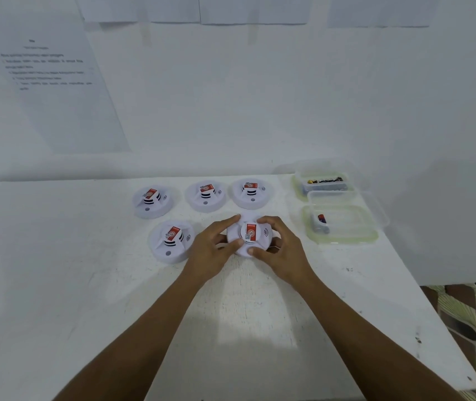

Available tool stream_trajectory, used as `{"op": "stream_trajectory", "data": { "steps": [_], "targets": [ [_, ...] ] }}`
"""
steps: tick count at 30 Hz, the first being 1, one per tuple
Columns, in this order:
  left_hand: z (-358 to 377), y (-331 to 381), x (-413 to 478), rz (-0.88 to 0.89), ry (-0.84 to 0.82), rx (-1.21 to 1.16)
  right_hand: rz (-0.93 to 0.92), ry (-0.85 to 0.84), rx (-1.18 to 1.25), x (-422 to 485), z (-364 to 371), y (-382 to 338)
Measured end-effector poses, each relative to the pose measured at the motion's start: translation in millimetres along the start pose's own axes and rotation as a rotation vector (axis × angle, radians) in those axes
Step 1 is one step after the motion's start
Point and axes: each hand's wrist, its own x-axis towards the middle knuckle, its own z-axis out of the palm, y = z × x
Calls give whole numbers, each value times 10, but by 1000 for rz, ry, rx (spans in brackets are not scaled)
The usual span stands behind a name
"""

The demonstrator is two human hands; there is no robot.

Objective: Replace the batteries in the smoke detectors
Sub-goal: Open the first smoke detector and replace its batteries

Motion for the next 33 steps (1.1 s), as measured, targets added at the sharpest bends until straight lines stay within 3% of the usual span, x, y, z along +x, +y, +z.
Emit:
{"op": "stream_trajectory", "data": {
  "steps": [33],
  "targets": [
    [65,-62,-62,119,65,95,-40,22,-31,-10,58,131]
  ]
}}
